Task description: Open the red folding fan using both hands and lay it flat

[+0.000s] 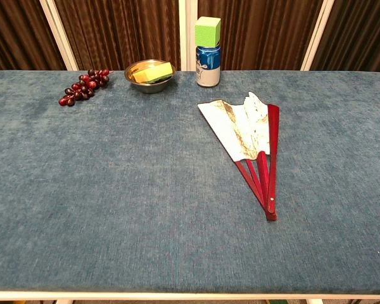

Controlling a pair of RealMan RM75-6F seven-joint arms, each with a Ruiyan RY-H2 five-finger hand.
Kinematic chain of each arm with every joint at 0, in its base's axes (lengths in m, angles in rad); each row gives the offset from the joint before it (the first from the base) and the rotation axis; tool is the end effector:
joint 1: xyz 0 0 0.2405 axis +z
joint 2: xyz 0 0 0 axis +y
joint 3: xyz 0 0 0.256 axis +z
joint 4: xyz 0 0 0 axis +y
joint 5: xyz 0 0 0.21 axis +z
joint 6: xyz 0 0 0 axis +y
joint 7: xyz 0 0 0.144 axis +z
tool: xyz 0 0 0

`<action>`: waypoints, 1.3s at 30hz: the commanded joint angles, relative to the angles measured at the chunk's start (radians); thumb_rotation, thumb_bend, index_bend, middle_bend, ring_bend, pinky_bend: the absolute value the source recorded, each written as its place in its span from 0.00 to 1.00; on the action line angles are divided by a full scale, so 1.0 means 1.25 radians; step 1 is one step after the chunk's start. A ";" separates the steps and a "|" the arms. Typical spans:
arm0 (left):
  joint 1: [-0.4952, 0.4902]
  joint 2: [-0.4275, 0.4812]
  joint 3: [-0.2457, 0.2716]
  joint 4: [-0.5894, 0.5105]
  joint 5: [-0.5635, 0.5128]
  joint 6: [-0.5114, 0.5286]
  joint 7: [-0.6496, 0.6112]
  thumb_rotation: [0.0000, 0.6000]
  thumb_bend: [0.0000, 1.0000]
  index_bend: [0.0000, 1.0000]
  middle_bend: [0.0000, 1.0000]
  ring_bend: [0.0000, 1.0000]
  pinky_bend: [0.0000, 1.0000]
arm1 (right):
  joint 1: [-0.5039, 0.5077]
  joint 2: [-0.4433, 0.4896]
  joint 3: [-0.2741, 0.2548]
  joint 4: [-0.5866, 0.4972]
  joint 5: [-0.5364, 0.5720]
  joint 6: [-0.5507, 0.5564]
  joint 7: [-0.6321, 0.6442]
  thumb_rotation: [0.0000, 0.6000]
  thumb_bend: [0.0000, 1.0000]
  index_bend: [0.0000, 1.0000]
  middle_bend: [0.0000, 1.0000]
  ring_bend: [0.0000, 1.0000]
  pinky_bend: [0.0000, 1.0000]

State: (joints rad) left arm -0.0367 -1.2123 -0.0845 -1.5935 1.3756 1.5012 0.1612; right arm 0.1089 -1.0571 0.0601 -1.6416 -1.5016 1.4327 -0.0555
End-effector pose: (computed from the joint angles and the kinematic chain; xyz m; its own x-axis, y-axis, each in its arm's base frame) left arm -0.3280 0.1712 0.1437 0.4625 -0.0022 0.8866 0.8755 0.1595 -0.4562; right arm -0.3071 -0.1903 0.1707 0.4746 -0.0298 0.8797 -0.8801 -0.0355 0.4736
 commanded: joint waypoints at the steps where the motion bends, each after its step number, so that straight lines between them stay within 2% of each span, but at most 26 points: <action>1: -0.001 -0.001 0.000 0.000 -0.002 -0.002 0.000 1.00 0.00 0.13 0.10 0.03 0.14 | 0.001 0.000 0.000 -0.001 0.001 -0.002 -0.001 1.00 0.17 0.01 0.13 0.00 0.00; 11: -0.001 0.000 -0.002 -0.003 0.000 0.006 -0.001 1.00 0.00 0.13 0.10 0.03 0.14 | 0.005 -0.002 -0.003 0.001 -0.010 -0.003 0.008 1.00 0.18 0.01 0.13 0.00 0.00; 15: 0.000 0.000 -0.002 -0.003 0.002 0.009 -0.003 1.00 0.00 0.13 0.10 0.03 0.14 | 0.046 -0.005 0.003 0.001 -0.025 -0.054 0.009 1.00 0.18 0.02 0.14 0.00 0.00; 17: 0.000 0.001 -0.001 -0.003 0.004 0.012 -0.005 1.00 0.00 0.13 0.10 0.03 0.14 | 0.085 -0.013 0.012 0.005 -0.038 -0.098 0.002 1.00 0.18 0.06 0.18 0.00 0.00; 20: 0.002 0.001 -0.001 -0.004 0.005 0.016 -0.007 1.00 0.00 0.13 0.10 0.03 0.14 | 0.157 -0.043 0.028 0.028 -0.051 -0.177 -0.001 1.00 0.17 0.19 0.25 0.00 0.00; 23: 0.004 0.000 0.000 -0.006 0.006 0.018 -0.008 1.00 0.00 0.13 0.10 0.03 0.14 | 0.233 -0.095 0.046 0.075 -0.044 -0.269 -0.003 1.00 0.14 0.26 0.28 0.00 0.00; 28: 0.008 0.004 0.002 -0.013 0.005 0.020 -0.009 1.00 0.00 0.13 0.10 0.03 0.14 | 0.335 -0.224 0.061 0.182 -0.018 -0.387 -0.030 1.00 0.07 0.28 0.26 0.00 0.00; 34: 0.007 0.006 0.002 -0.013 0.003 0.020 -0.003 1.00 0.00 0.13 0.10 0.03 0.14 | 0.402 -0.386 0.061 0.343 -0.019 -0.419 -0.031 1.00 0.07 0.32 0.27 0.00 0.00; 39: 0.009 0.006 0.001 -0.013 -0.001 0.020 -0.007 1.00 0.00 0.13 0.10 0.03 0.14 | 0.429 -0.474 0.050 0.453 -0.035 -0.404 -0.023 1.00 0.07 0.37 0.28 0.00 0.00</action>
State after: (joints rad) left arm -0.0262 -1.2053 -0.0837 -1.6096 1.3741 1.5259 0.1526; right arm 0.6158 -1.5919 0.1278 -1.1375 -1.5352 0.9256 -0.0889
